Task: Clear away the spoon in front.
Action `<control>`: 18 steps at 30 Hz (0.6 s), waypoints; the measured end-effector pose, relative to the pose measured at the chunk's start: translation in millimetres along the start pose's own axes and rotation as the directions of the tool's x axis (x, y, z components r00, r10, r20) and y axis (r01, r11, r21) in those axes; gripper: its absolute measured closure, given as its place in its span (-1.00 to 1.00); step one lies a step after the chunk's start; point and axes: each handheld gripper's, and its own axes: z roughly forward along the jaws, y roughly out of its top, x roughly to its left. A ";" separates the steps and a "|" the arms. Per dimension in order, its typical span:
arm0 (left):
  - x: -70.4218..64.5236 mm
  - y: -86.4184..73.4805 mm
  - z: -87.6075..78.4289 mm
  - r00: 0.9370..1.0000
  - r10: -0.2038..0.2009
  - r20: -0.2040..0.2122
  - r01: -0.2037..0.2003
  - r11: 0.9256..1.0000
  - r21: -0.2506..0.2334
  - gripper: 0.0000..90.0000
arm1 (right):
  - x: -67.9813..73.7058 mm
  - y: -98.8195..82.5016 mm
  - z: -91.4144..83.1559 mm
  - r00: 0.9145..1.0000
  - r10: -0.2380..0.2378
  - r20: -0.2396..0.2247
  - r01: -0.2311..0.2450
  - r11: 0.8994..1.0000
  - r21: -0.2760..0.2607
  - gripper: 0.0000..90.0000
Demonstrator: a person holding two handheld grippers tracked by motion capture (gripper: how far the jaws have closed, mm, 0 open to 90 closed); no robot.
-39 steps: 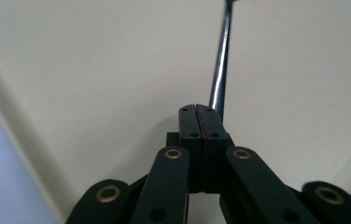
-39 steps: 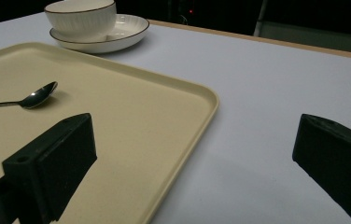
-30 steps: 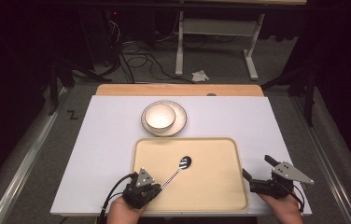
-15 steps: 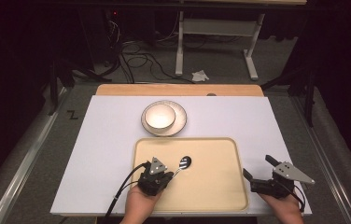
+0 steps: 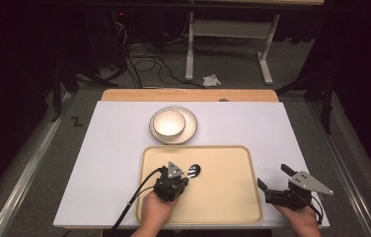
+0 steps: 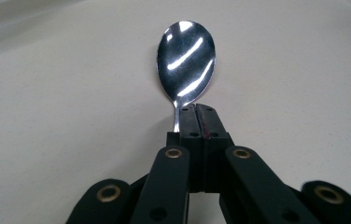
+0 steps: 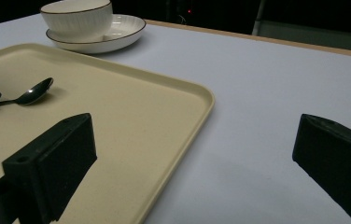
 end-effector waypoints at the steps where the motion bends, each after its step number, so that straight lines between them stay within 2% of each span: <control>1: 2.1 -0.5 -1.1 1.000 -0.003 -0.005 0.003 1.000 0.001 1.00 | -0.1 -0.1 0.1 1.000 0.003 0.000 -0.003 1.000 0.003 -0.99; 4: 8.6 -2.3 -4.2 1.000 -0.019 -0.015 0.019 1.000 -0.001 1.00 | 0.4 0.4 -0.1 1.000 -0.004 0.000 0.004 1.000 -0.002 -0.99; 6: 20.5 -5.7 -10.0 0.998 -0.045 -0.035 0.045 0.999 -0.004 1.00 | 1.2 0.7 -0.5 1.000 -0.002 -0.001 0.002 1.000 0.001 -0.99; 10: 29.1 -8.4 -15.3 0.997 -0.058 -0.051 0.057 0.998 -0.005 1.00 | 1.3 0.4 0.5 1.000 -0.003 -0.003 0.003 1.000 0.005 -0.99; 12: 34.3 -10.3 -24.1 0.997 -0.056 -0.055 0.055 0.998 -0.025 1.00 | 1.3 0.5 0.6 1.000 -0.005 -0.003 0.005 1.000 0.003 -0.99; 15: 46.3 -10.8 -37.7 0.993 -0.063 -0.101 0.058 0.997 -0.045 1.00 | 0.9 0.6 -0.3 1.000 -0.002 0.002 0.002 1.000 0.000 -0.99; 16: 46.3 -10.8 -37.7 0.993 -0.063 -0.101 0.058 0.997 -0.045 1.00 | 0.9 0.6 -0.3 1.000 -0.002 0.002 0.002 1.000 0.000 -0.99; 18: 60.5 -16.2 -45.3 0.986 -0.067 -0.152 0.067 0.998 -0.004 1.00 | 0.1 0.2 -0.3 1.000 -0.001 0.001 0.001 1.000 -0.001 -0.99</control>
